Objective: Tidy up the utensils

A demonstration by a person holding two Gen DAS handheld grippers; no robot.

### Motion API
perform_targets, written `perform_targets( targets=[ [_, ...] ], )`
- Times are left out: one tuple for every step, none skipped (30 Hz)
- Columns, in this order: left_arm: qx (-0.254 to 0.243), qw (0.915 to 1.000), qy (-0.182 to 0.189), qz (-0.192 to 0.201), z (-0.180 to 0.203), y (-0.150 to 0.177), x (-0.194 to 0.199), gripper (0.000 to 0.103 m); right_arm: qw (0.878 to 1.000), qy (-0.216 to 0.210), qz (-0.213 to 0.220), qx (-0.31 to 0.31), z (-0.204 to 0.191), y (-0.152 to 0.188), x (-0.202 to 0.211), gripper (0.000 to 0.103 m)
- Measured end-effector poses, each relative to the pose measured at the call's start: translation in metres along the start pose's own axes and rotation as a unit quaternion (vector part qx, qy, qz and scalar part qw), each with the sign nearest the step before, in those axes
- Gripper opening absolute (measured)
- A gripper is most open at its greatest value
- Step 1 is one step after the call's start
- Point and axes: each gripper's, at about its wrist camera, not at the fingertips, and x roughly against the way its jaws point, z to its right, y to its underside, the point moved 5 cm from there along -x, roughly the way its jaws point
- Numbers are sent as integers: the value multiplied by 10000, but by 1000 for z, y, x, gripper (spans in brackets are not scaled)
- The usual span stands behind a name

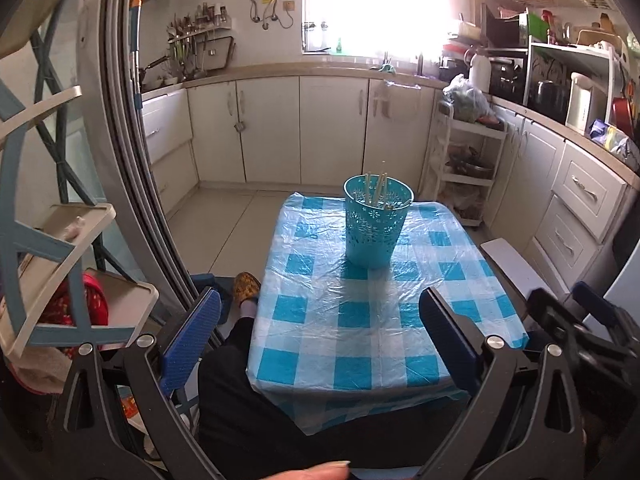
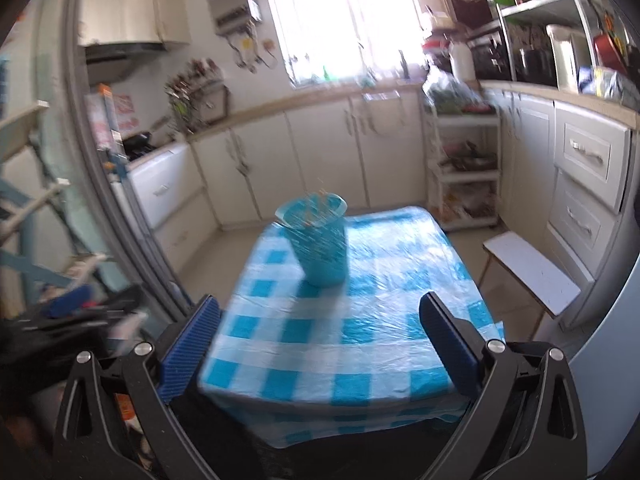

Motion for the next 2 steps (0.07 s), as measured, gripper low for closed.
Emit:
perform_targets(
  targets=[
    [14, 10000, 1, -31, 1, -1, -6, 96, 9998, 136, -160, 32, 7, 1, -25, 96],
    [52, 9999, 24, -102, 0, -3, -15, 96, 9993, 214, -295, 52, 11, 2, -42, 96]
  ],
)
